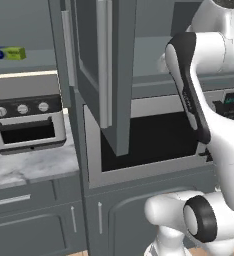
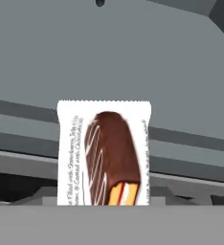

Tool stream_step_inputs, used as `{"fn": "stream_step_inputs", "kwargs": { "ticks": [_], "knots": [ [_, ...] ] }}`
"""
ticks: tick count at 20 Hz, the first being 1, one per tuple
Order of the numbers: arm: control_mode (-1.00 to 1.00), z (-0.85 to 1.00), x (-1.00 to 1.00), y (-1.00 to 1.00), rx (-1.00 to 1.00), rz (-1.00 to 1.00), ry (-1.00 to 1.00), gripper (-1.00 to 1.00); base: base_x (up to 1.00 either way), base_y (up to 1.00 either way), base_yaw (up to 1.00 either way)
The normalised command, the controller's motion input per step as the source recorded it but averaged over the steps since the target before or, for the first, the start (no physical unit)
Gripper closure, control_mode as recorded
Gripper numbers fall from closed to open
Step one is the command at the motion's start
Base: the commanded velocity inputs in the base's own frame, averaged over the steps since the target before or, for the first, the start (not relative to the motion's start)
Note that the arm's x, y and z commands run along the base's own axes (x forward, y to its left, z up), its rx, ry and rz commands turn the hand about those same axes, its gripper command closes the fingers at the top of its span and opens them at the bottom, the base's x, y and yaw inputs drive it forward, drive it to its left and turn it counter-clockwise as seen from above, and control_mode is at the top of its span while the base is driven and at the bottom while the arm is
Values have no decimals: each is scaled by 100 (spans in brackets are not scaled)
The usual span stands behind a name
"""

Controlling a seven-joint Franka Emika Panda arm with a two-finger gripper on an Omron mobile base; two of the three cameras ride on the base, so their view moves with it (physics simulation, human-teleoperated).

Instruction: Pick the bar and canned food from the counter and place them in the cabinets closest to them.

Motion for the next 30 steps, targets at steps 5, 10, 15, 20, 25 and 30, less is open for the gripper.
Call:
{"fn": "stream_step_inputs", "kwargs": {
  "ticks": [5,10,15,20,25,30],
  "knots": [
    [-100,0,91,-1,0,0,-14,100,0,0,0],
    [-100,0,92,-2,0,0,4,100,0,0,0],
    [-100,0,100,-3,0,0,4,100,0,0,0],
    [-100,0,98,-6,0,0,0,100,0,0,0],
    [-100,-7,84,-5,0,0,0,100,0,0,0],
    [-100,-8,34,-1,0,0,0,100,0,0,0]
  ]
}}
